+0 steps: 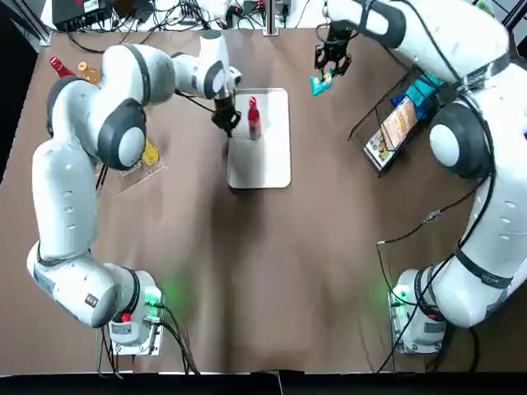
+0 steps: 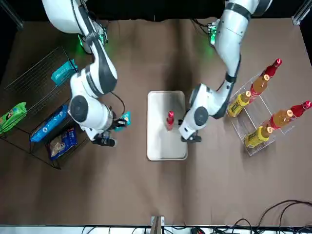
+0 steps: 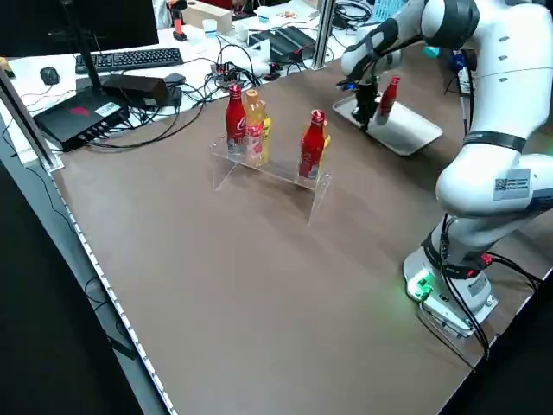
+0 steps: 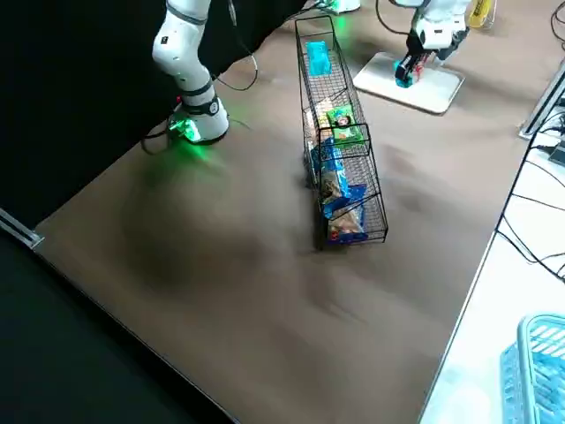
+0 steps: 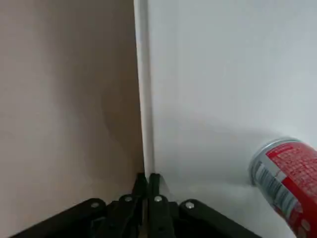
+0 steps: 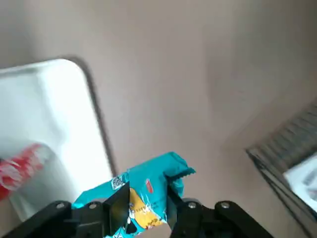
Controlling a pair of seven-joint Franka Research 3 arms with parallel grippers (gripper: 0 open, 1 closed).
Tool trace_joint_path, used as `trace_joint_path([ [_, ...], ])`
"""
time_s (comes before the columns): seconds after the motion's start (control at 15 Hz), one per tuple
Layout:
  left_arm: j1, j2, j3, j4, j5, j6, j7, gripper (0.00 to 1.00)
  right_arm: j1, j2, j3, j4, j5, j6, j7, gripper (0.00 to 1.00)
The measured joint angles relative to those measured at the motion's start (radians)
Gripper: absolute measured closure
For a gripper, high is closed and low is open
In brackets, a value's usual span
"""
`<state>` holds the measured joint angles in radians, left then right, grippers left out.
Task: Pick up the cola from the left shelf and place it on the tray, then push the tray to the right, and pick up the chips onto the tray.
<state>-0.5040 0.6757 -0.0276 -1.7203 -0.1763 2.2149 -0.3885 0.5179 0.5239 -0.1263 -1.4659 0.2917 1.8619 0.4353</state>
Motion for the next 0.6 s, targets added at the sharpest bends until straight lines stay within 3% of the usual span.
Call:
trace_joint_path([
  [0.13,-0.046,0.019,-0.008,0.032,-0.004,0.002,-0.022,0.95,0.028,0.041,0.003,0.000,0.006,0.071,0.021,0.73],
  [0.27,-0.058,0.039,-0.059,0.054,-0.005,0.036,-0.053,0.95,0.081,0.110,0.005,-0.001,0.006,0.166,0.054,0.73],
  [0.47,-0.063,0.047,-0.076,0.057,-0.005,0.068,-0.084,0.93,0.098,0.170,0.005,-0.002,0.006,0.186,0.119,0.73],
  [0.6,-0.063,0.058,-0.077,0.062,-0.010,0.088,-0.092,0.72,0.098,0.193,0.004,-0.001,0.006,0.185,0.130,0.73],
])
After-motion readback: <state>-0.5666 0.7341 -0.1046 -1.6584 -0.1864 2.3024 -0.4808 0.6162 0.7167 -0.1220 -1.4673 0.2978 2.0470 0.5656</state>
